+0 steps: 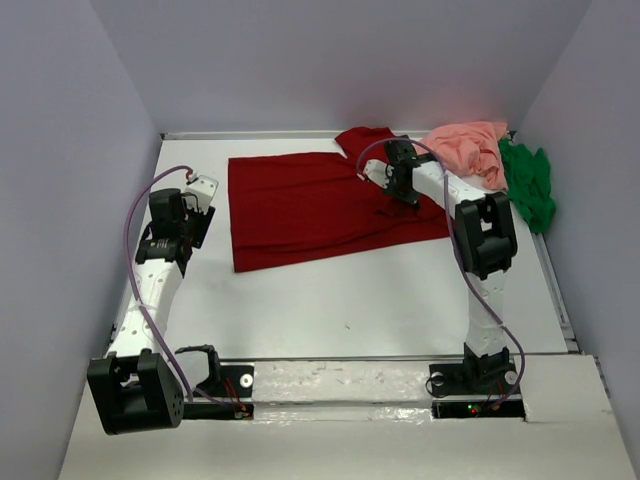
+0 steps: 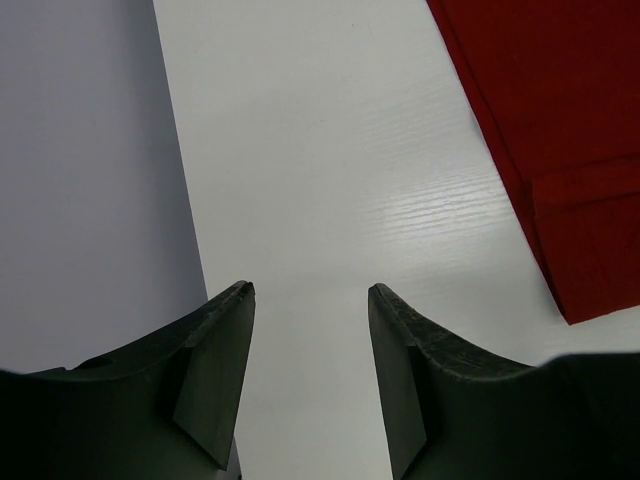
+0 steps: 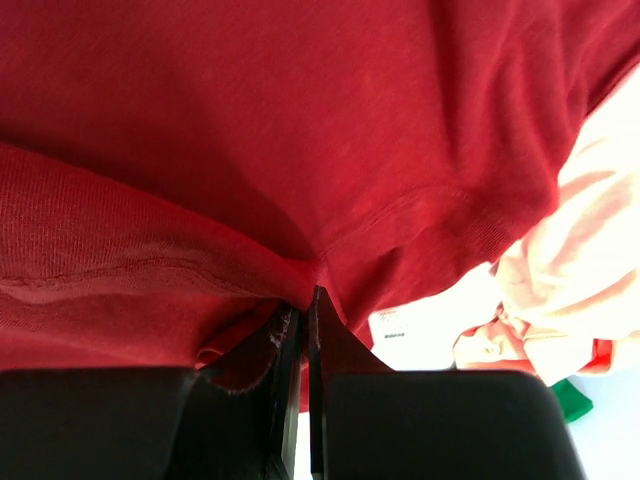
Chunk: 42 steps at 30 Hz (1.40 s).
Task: Fold and stack the t-shirts
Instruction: Fold the flattened tshirt in 1/3 of the way
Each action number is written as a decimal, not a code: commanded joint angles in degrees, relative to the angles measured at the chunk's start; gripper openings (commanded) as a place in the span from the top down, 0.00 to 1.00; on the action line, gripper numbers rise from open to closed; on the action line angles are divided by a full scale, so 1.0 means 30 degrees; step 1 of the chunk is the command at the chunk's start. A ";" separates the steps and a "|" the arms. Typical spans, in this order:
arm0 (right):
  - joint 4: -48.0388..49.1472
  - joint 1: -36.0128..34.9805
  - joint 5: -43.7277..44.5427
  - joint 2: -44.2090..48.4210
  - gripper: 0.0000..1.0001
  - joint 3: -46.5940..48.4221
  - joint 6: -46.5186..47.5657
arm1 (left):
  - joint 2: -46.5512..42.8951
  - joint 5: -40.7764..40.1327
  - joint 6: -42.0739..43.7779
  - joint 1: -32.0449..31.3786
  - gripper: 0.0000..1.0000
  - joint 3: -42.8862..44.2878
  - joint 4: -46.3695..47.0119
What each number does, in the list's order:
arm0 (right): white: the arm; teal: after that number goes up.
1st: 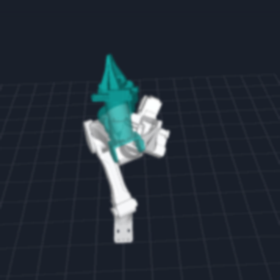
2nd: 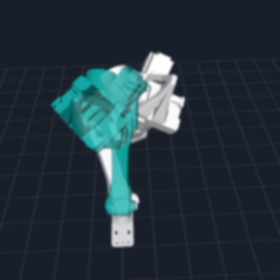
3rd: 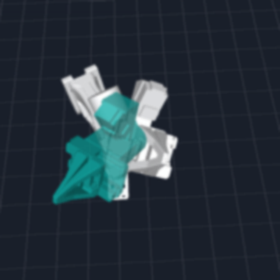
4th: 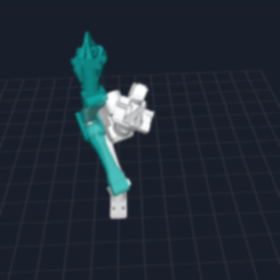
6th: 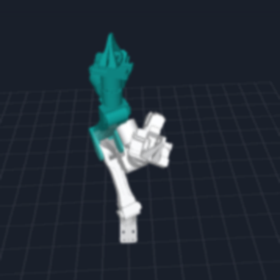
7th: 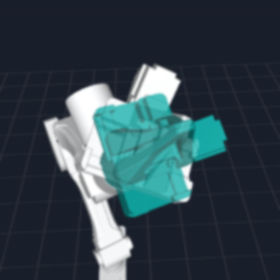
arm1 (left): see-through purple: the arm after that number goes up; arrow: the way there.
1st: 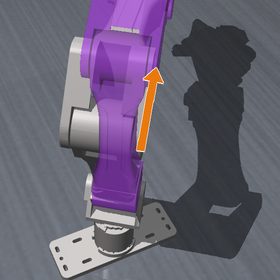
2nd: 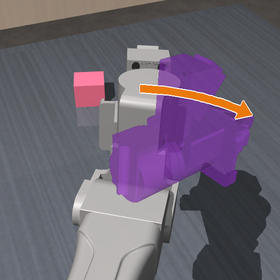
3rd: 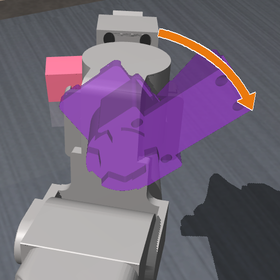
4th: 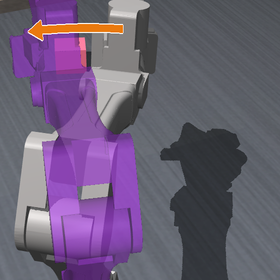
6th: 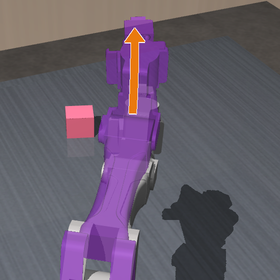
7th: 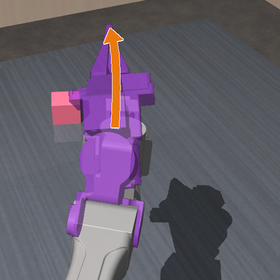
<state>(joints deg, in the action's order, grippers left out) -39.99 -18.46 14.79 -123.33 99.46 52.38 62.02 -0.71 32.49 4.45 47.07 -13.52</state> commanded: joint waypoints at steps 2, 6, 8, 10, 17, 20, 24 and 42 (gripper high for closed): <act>0.0614 0.0000 0.0813 -0.0667 1.00 0.1972 -0.0439 | -0.0048 0.0149 -0.0108 -0.0164 0.39 0.0570 0.0287; 0.0644 0.0174 0.0989 -0.1164 1.00 0.2734 -0.0555 | 0.0098 0.0149 -0.0137 -0.0164 0.39 0.0717 0.0258; 0.0673 0.0176 0.0989 -0.1341 1.00 0.3056 -0.0556 | 0.0186 0.0149 -0.0137 -0.0193 0.39 0.0746 0.0258; 0.0673 0.0176 0.1106 -0.1604 1.00 0.3232 -0.0556 | 0.0215 0.0149 -0.0137 -0.0194 0.39 0.0746 0.0258; 0.0673 0.0176 0.1311 -0.2191 1.00 0.3907 -0.0497 | 0.0421 0.0149 -0.0107 -0.0252 0.39 0.0804 0.0229; 0.0702 0.0352 0.1428 -0.2425 1.00 0.4083 -0.0468 | 0.0450 0.0149 -0.0166 -0.0281 0.39 0.0805 0.0200; 0.0848 0.0352 0.1516 -0.2631 1.00 0.4288 -0.0468 | 0.0421 0.0149 -0.0137 -0.0340 0.39 0.0863 0.0200; 0.1200 0.0352 0.2161 -0.3070 0.81 0.5342 0.0059 | 0.0567 0.0149 -0.0166 -0.0428 0.39 0.0863 0.0141</act>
<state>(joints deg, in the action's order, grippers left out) -38.96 -17.69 19.70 -132.16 112.29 51.88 63.92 -0.64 32.47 3.36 47.40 -13.54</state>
